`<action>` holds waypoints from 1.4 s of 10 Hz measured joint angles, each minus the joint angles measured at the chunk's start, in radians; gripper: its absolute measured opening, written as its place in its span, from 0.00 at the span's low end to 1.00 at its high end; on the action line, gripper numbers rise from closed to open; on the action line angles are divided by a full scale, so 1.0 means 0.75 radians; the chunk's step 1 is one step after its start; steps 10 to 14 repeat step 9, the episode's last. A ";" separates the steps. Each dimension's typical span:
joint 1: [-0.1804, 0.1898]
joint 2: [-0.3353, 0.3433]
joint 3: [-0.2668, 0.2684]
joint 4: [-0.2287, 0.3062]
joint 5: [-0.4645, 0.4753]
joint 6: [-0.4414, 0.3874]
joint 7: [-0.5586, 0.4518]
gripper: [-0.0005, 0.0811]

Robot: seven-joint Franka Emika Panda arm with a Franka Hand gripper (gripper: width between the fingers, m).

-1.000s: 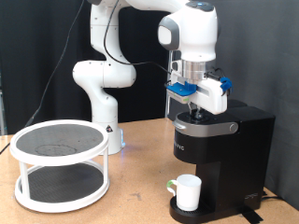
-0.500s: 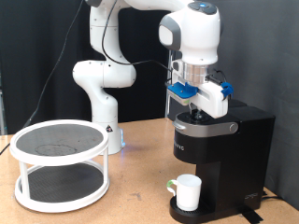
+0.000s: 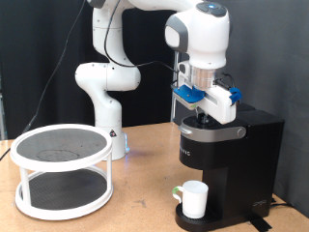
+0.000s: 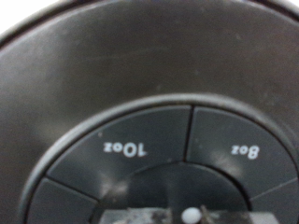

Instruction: Make a cup of coffee with the keurig machine

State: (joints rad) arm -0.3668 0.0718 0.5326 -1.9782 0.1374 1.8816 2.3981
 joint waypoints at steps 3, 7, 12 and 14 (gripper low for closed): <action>0.000 -0.007 0.002 -0.009 0.037 0.028 -0.019 0.01; -0.006 -0.112 -0.007 -0.079 0.202 0.117 -0.151 0.01; -0.013 -0.188 -0.030 -0.091 0.258 0.051 -0.201 0.01; -0.013 -0.188 -0.030 -0.091 0.258 0.051 -0.201 0.01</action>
